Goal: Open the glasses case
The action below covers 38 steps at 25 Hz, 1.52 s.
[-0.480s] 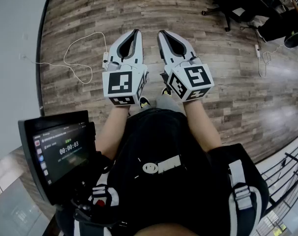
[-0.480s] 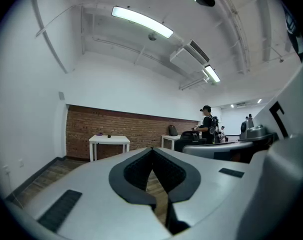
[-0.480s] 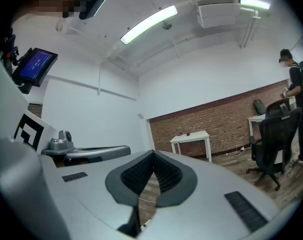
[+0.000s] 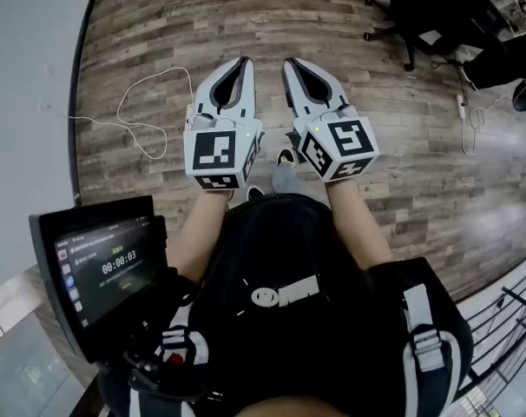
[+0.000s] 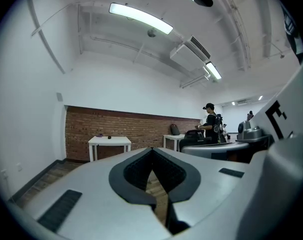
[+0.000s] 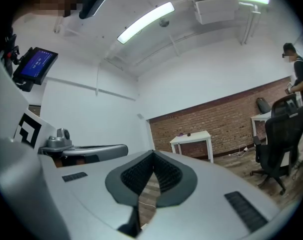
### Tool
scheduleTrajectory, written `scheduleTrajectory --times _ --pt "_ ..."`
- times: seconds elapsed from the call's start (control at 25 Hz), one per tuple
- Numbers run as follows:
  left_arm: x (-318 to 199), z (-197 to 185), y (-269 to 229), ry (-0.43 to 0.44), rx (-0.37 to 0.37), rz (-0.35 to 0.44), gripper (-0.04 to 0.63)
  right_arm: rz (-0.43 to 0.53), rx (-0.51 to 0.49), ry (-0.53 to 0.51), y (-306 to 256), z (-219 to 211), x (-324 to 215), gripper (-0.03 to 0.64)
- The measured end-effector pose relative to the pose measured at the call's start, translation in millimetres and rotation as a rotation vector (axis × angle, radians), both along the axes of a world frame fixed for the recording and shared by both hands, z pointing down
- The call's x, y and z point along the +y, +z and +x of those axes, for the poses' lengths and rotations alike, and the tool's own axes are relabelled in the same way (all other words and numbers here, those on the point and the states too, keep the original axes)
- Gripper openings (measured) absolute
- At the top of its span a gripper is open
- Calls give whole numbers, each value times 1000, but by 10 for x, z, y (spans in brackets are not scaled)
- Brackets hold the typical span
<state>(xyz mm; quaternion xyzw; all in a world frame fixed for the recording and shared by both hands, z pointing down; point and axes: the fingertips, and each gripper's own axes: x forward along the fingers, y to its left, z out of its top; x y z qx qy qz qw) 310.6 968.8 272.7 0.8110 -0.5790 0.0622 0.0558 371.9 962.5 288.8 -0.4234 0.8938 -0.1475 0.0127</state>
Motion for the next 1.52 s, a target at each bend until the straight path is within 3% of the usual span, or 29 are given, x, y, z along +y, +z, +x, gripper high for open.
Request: scheduleTrajectory --times 0.4,0.88,1.24,1.52 --pt "-863 116 -6 -14 -12 17 3 18 -1 -21 21 117 -873 5" --pt "-1367 311 96 -25 -20 3 3 0 0 -41 152 264 -1463 5" --pt "-2005 -36 181 -8 -13 -9 3 1 19 -28 153 -93 -2067 5" --pt "-2536 -551 151 8 -3 10 3 21 34 -7 103 -572 -2617 5"
